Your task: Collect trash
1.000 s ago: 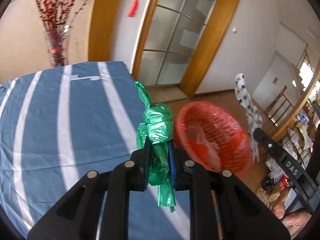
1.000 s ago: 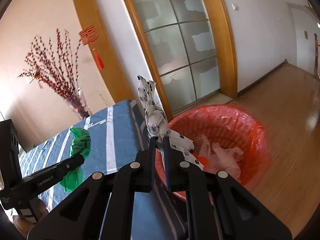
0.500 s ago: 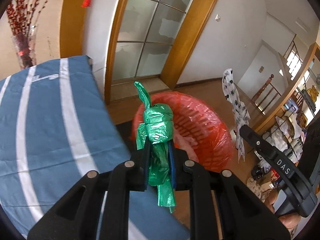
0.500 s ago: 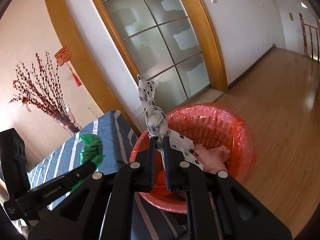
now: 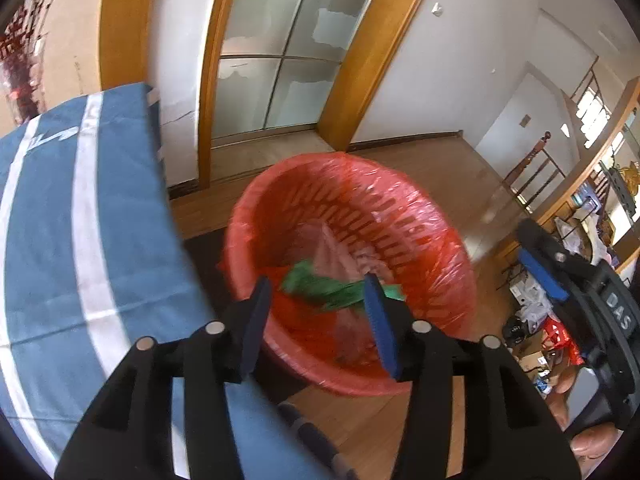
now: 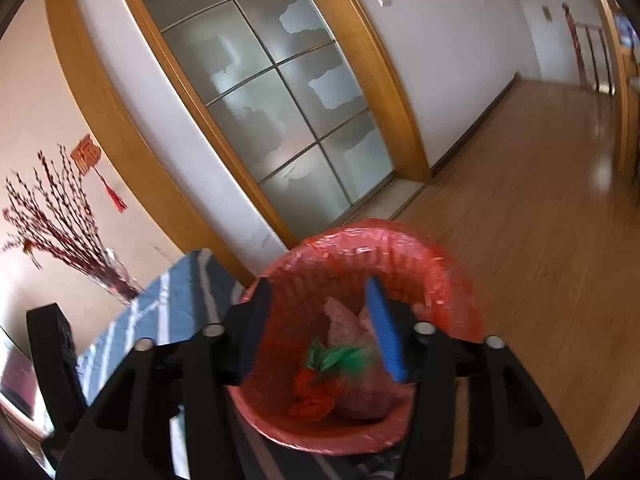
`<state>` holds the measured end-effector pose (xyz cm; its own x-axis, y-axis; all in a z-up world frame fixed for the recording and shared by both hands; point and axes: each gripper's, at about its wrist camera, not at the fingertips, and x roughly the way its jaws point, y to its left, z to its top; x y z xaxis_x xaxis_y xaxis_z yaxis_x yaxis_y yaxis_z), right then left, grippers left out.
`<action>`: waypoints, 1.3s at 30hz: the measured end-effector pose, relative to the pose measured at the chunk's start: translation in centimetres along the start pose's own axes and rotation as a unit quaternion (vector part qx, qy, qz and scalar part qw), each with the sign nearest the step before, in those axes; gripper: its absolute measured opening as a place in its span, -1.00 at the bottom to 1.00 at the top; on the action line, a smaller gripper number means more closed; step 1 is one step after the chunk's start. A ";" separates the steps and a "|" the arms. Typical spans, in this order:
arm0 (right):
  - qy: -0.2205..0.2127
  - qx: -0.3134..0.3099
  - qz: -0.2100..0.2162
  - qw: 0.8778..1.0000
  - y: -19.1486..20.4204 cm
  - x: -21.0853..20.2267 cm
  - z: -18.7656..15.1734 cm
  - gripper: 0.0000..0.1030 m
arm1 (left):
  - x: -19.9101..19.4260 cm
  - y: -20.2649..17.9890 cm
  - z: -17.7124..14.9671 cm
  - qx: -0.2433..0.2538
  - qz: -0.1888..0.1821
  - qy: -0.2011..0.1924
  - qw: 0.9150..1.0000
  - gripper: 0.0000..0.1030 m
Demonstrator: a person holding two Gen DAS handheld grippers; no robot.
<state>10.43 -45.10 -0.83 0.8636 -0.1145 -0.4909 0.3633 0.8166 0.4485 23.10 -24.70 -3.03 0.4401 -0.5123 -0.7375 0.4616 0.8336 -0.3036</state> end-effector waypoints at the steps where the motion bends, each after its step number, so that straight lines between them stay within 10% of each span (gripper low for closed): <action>1: -0.008 -0.009 -0.012 1.000 0.1 -0.6 -0.3 0.36 | -0.4 0.3 -0.3 0.000 0.003 -0.003 1.000 0.06; 3: -0.035 -0.025 -0.039 0.998 0.5 -2.2 -1.0 0.82 | -1.9 1.2 -1.2 0.009 0.020 -0.019 1.000 0.20; 15: -0.053 -0.160 -0.052 0.984 6.7 -8.2 -6.0 0.96 | -15.1 6.3 -7.7 0.009 0.136 -0.152 0.979 0.89; 22: -0.064 -0.190 -0.072 0.977 9.7 -10.7 -10.2 0.96 | -20.4 7.0 -12.8 0.009 0.205 -0.199 0.958 0.92; 39: -0.090 -0.214 -0.078 0.970 12.4 -15.9 -14.7 0.96 | -25.1 6.6 -19.1 0.006 0.241 -0.256 0.936 0.92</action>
<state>-3.96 -24.84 1.59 0.8708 -0.3202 -0.3729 0.3484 0.9373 0.0089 0.36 -2.44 1.96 0.9092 -0.1120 -0.4011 0.1216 0.9926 -0.0016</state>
